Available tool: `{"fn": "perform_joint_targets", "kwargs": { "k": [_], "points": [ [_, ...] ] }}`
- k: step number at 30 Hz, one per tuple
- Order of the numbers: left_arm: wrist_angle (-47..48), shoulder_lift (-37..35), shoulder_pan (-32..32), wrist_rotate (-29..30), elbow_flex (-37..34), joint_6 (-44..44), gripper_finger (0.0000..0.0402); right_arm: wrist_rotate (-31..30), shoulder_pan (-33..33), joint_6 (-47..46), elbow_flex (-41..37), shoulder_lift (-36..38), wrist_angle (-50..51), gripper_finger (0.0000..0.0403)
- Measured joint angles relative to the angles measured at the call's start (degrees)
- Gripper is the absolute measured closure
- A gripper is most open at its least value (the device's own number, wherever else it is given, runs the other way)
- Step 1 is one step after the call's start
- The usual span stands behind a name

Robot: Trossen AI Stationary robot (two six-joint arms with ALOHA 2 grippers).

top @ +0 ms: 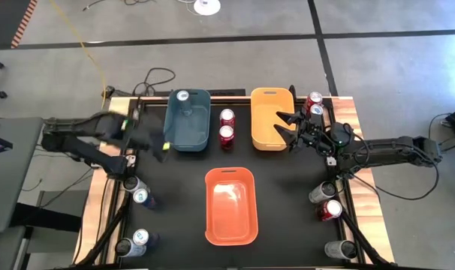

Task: Sort soda cans
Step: Put the middle left blue soda can into the blue bin

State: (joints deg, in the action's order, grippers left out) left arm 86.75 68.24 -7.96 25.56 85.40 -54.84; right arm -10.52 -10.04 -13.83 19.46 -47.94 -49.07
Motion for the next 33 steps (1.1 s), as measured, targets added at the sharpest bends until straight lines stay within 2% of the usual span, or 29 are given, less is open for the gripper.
{"fn": "perform_joint_targets", "kwargs": {
  "k": [4, 8, 11, 15, 23, 29, 33],
  "points": [
    [-0.4, 1.2, -11.5, -1.0, 0.0, -2.1, 0.0088, 0.0, 0.0, -1.1, 0.0, 0.0, -0.1, 0.0097],
    [-0.5, 5.4, -19.3, -3.8, -0.1, 3.5, 0.0096, 0.0, 0.3, -1.2, 0.0, 0.0, -0.1, 0.0097],
    [-0.4, 8.7, -23.1, -6.1, -0.1, 10.9, 0.01, 0.0, 0.3, -1.1, 0.0, 0.0, -0.1, 0.0097],
    [0.2, 13.7, -26.0, -10.7, -0.1, 16.4, 0.0101, 0.0, 0.3, -1.2, 0.0, 0.0, -0.1, 0.0097],
    [1.7, 20.2, -28.5, -17.5, -0.1, 15.2, 0.0101, 0.0, 0.3, -1.2, 0.0, -0.1, -0.1, 0.0097],
    [3.1, 21.0, -30.9, -17.9, -0.1, 18.7, 0.0101, 0.0, 0.3, -1.3, 0.0, -0.1, -0.1, 0.0097],
    [3.3, 21.0, -32.1, -18.0, -0.1, 24.9, 0.0101, 0.0, 0.3, -1.3, 0.0, -0.1, 0.1, 0.0097]
  ]
}}
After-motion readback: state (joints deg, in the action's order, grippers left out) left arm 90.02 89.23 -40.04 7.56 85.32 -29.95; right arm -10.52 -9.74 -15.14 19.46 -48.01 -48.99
